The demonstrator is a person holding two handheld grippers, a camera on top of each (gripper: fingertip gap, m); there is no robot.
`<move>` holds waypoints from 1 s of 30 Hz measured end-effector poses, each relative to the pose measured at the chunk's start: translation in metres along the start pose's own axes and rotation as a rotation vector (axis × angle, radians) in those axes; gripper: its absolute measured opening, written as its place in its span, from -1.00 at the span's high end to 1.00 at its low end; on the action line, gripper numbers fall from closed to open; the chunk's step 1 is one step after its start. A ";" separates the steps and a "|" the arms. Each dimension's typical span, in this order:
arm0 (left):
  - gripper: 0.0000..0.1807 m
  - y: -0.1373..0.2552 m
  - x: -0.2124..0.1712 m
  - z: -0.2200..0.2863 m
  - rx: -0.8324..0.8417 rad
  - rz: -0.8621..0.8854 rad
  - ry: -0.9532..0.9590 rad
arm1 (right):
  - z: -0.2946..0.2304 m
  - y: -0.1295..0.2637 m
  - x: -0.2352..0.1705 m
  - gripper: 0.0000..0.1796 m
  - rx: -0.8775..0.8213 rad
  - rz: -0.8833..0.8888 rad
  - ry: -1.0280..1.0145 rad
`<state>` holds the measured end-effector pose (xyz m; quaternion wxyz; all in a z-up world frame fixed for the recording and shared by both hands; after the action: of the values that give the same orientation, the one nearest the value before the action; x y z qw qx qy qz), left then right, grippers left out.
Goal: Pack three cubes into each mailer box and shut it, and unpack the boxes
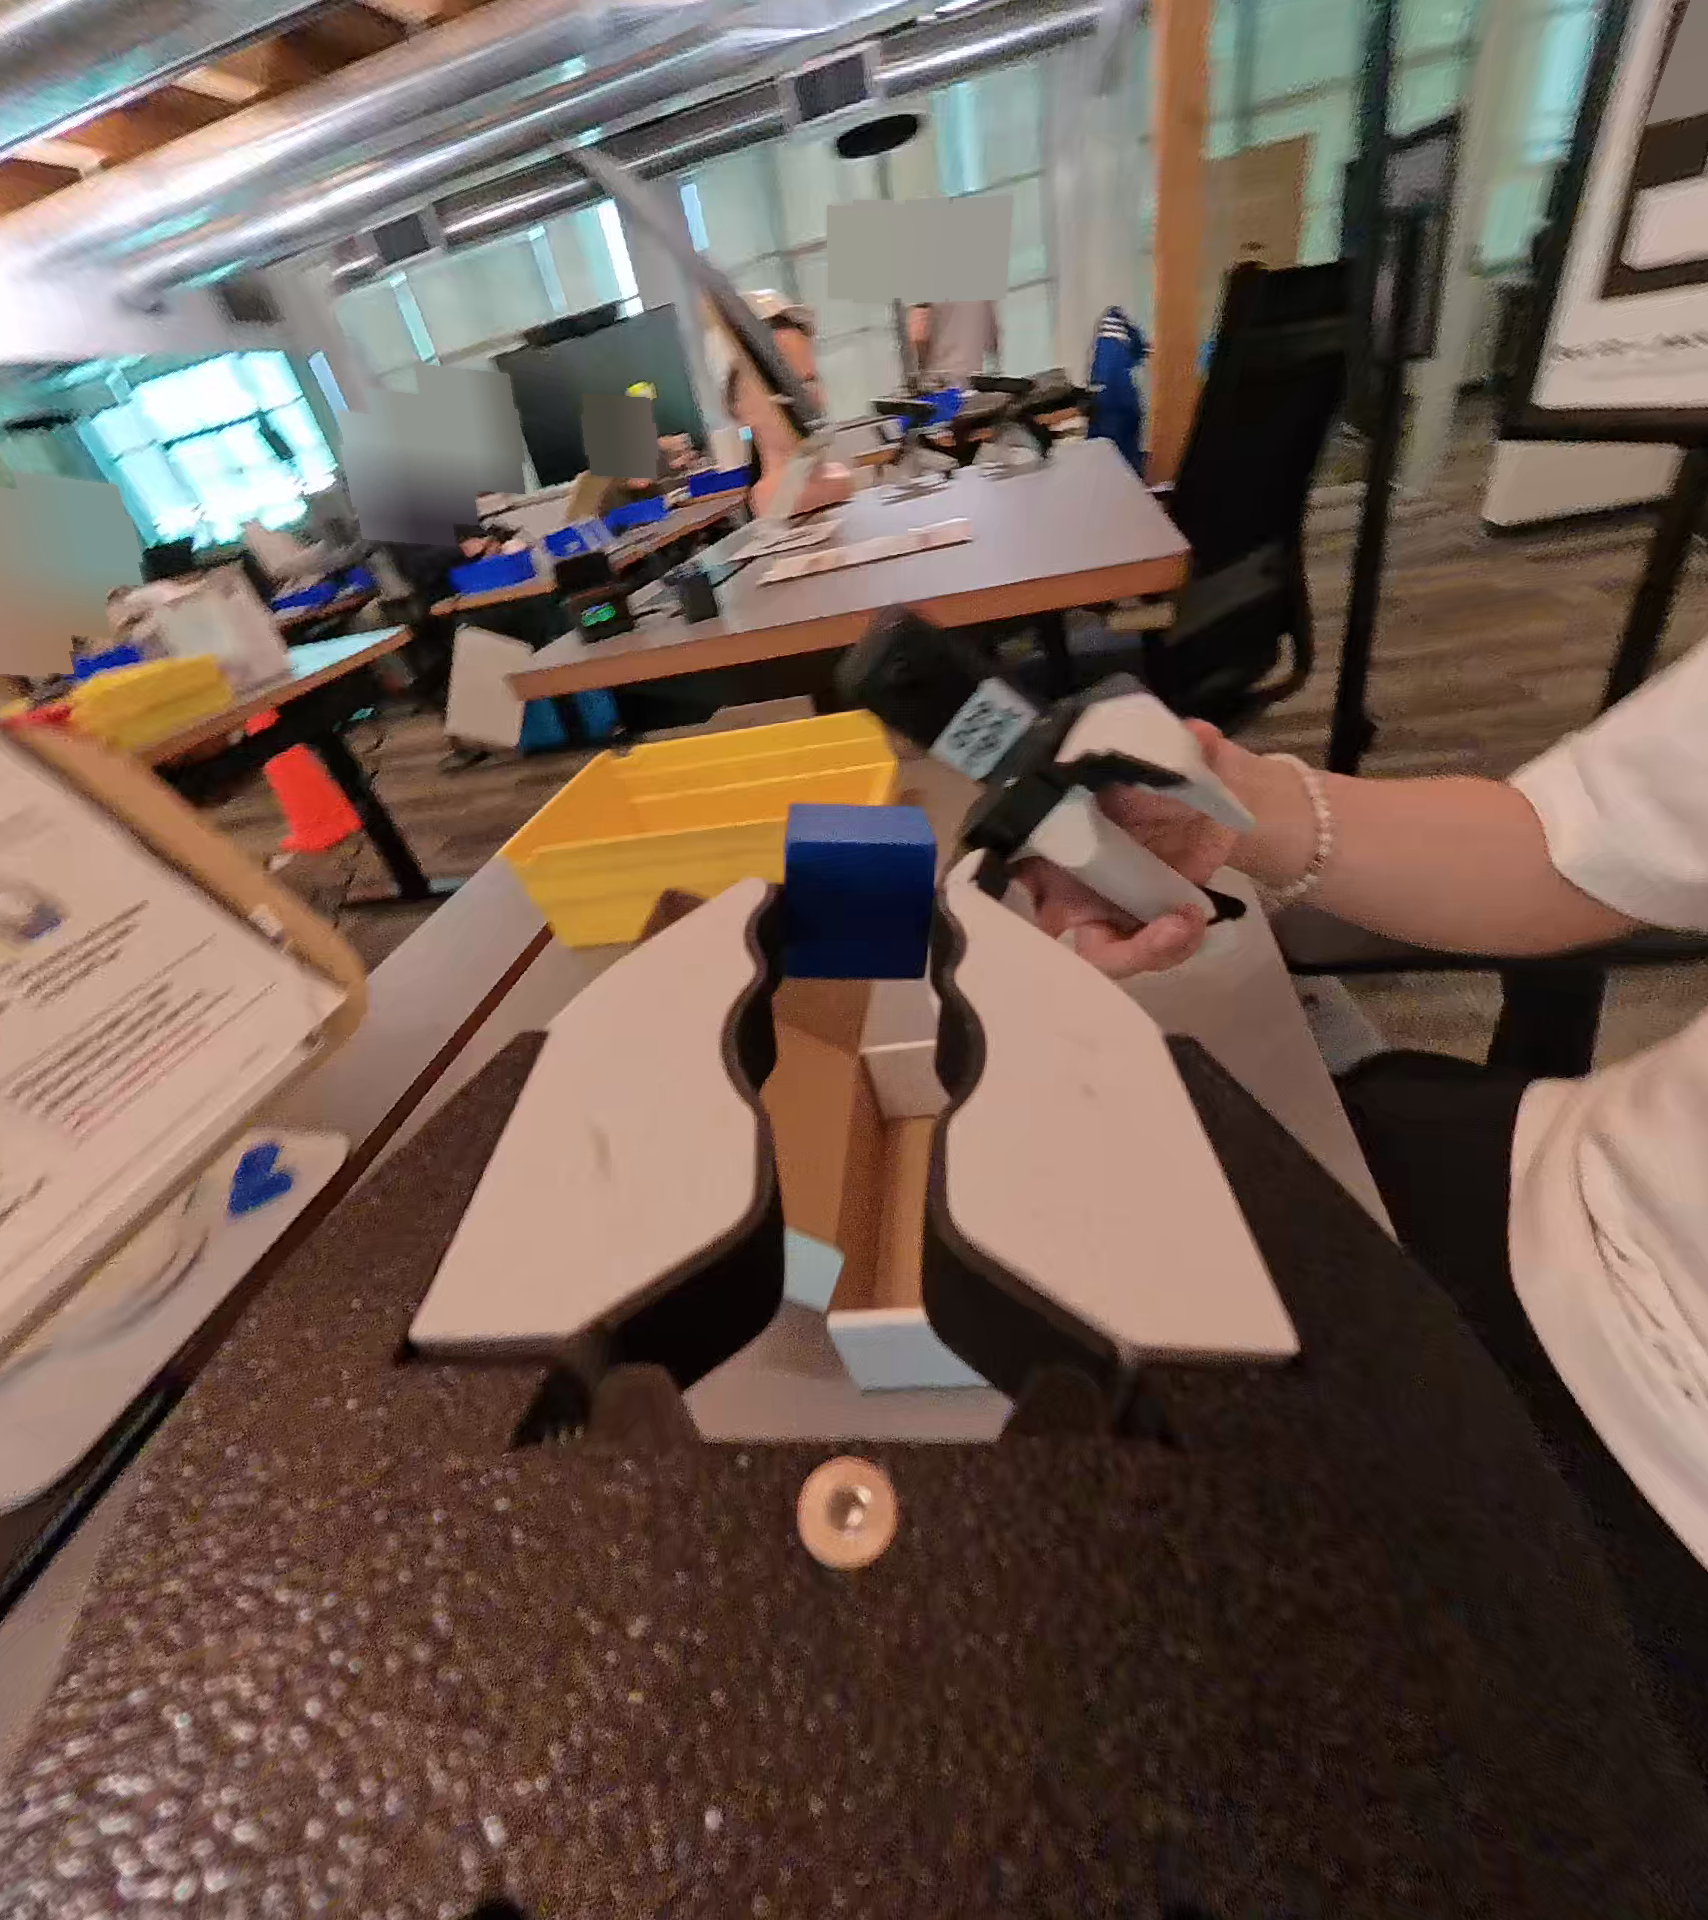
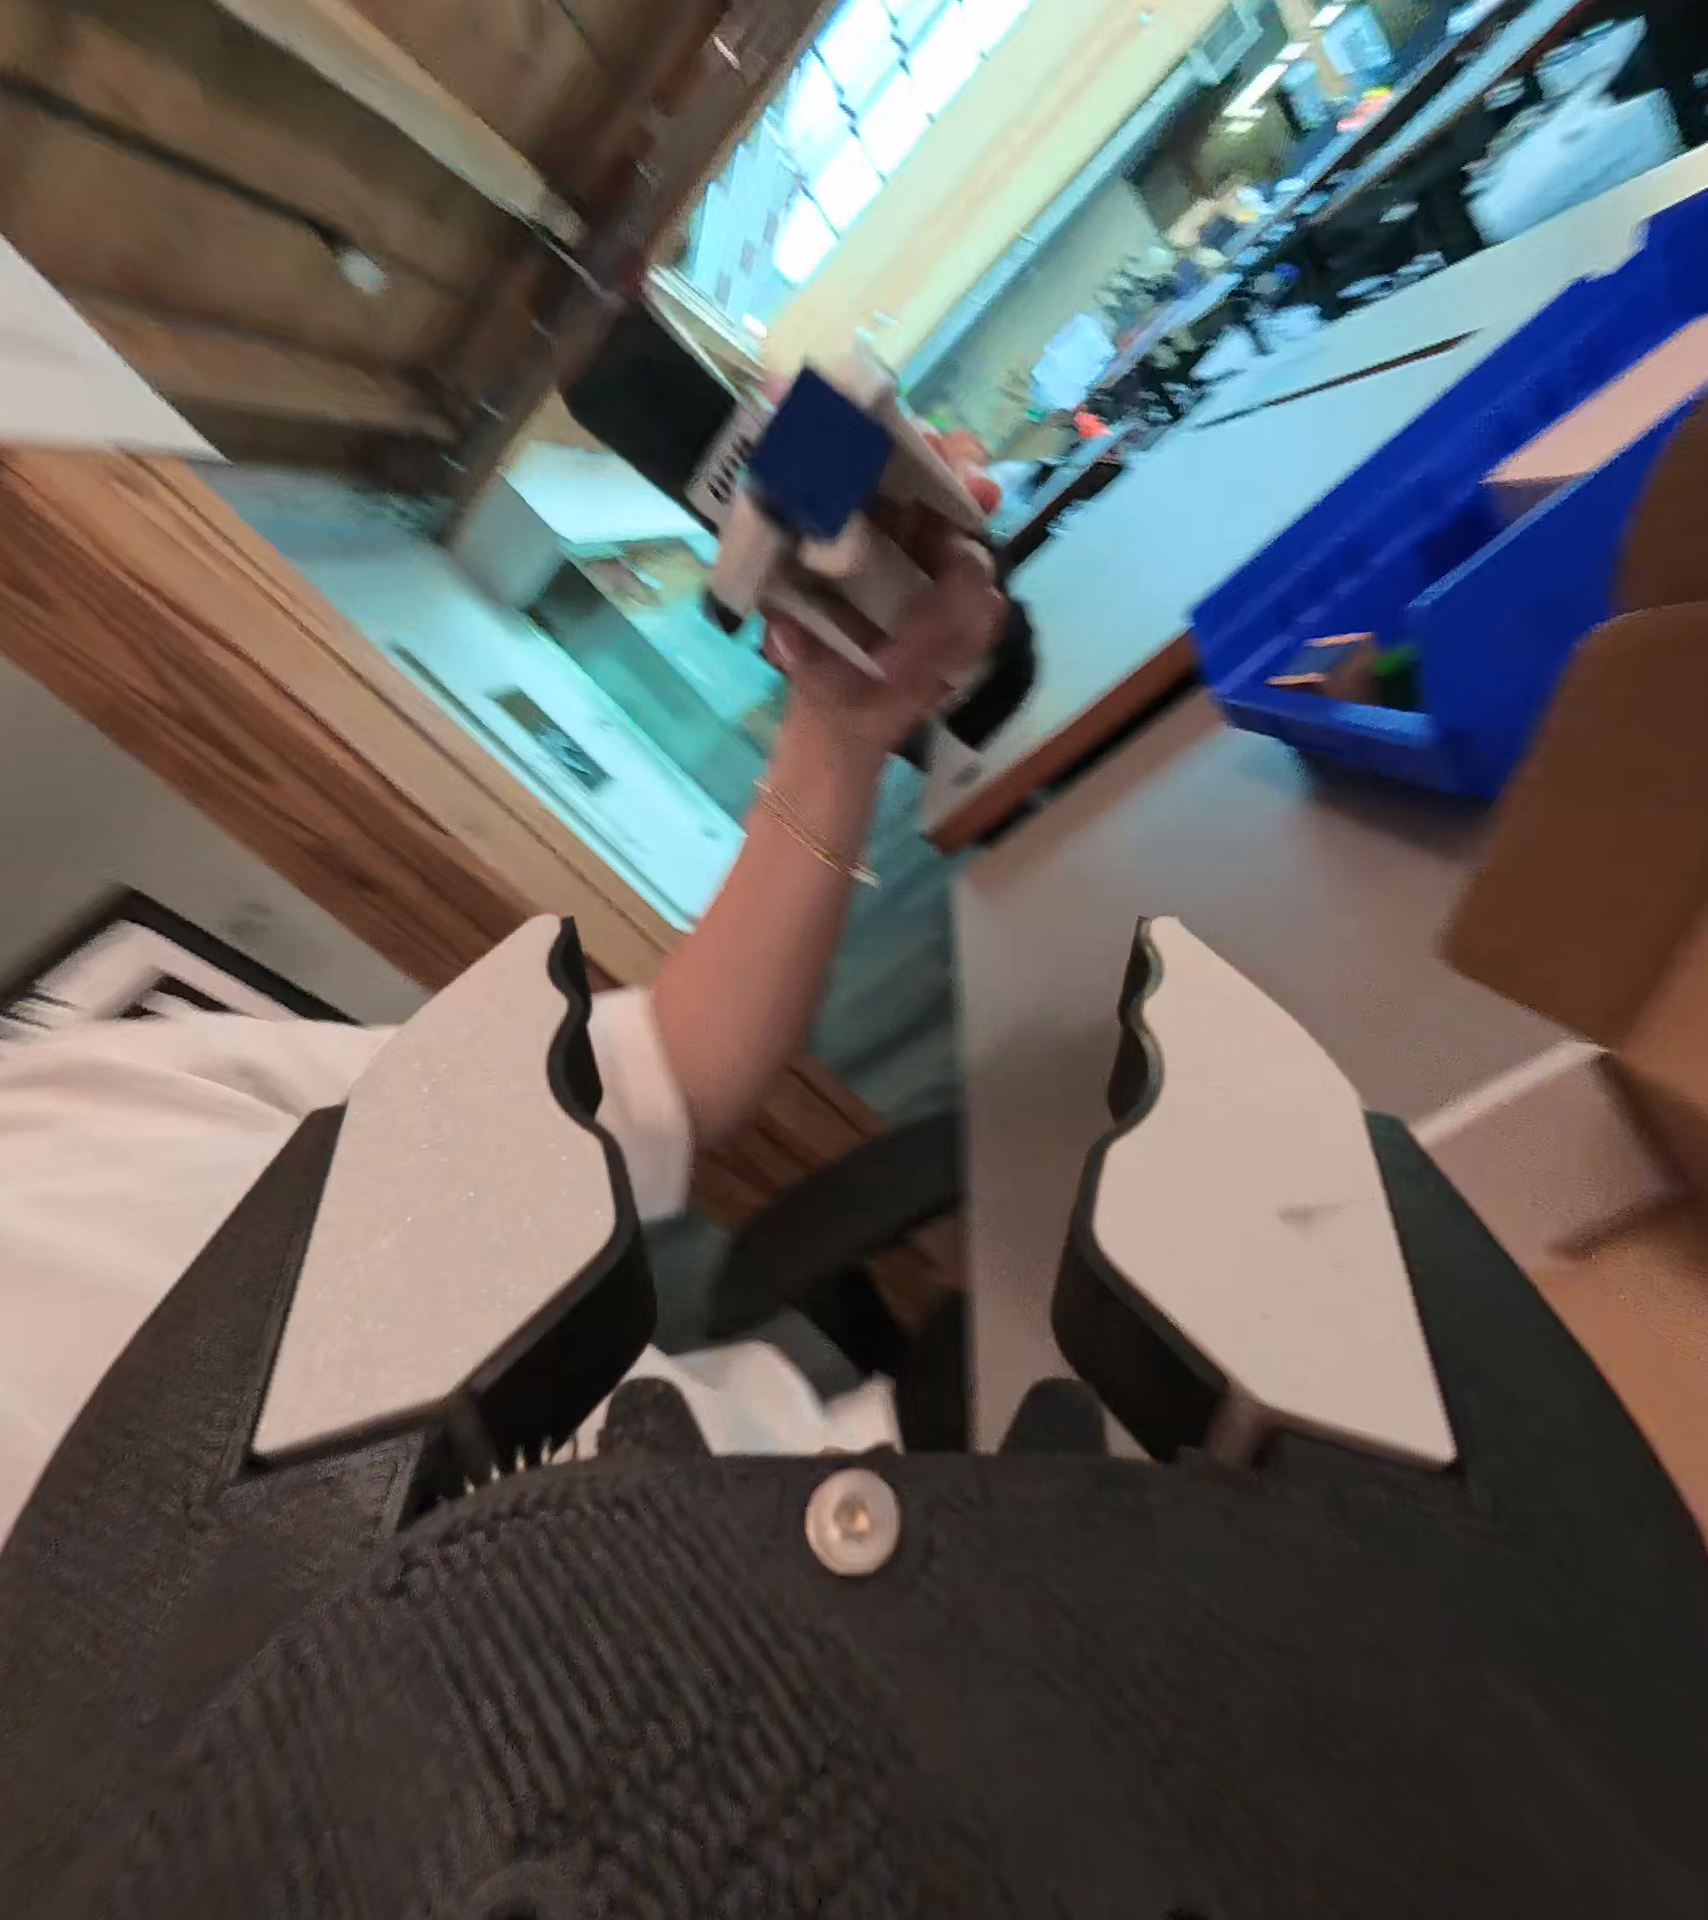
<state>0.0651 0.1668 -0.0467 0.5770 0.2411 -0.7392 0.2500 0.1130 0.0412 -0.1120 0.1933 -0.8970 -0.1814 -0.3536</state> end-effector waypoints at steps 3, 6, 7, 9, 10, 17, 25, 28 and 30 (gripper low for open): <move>0.72 -0.021 -0.008 0.029 -0.108 0.003 -0.111 | -0.014 -0.009 -0.001 0.03 0.164 0.057 -0.219; 0.72 -0.036 -0.019 0.044 -0.168 -0.018 -0.166 | -0.016 -0.017 -0.006 0.14 0.221 0.067 -0.351; 0.72 -0.040 -0.022 0.048 -0.179 -0.026 -0.174 | -0.016 -0.019 -0.008 0.14 0.229 0.060 -0.371; 0.72 -0.046 -0.030 0.053 -0.200 -0.061 -0.200 | -0.018 -0.023 -0.012 0.14 0.240 0.050 -0.399; 0.71 -0.049 -0.034 0.054 -0.204 -0.082 -0.210 | -0.019 -0.025 -0.014 0.14 0.246 0.045 -0.407; 0.71 -0.058 -0.046 0.062 -0.209 -0.130 -0.258 | -0.015 -0.025 -0.015 0.67 0.255 0.044 -0.401; 0.58 -0.056 -0.055 0.050 -0.020 -0.204 -0.251 | 0.007 -0.017 -0.013 0.68 0.035 -0.012 -0.193; 0.59 -0.047 -0.049 0.036 0.137 -0.196 -0.233 | 0.047 0.005 -0.012 0.69 -0.333 -0.119 0.092; 0.62 -0.038 -0.053 0.025 0.248 -0.230 -0.205 | 0.074 0.025 -0.017 0.68 -0.574 -0.288 0.297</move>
<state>0.0830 0.1257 -0.0995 0.4893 0.4174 -0.7252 0.2458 0.1547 0.0513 -0.1795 -0.0943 -0.8187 -0.1691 -0.5406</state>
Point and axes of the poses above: each gripper's, where its closed fingertips meet, y back along the fingers, x out of its top, z = x × y across the jaws, the point moved 3 cm from there along y, back along the fingers, and after that the axes turned 7 degrees about z, right-handed, at the moved point
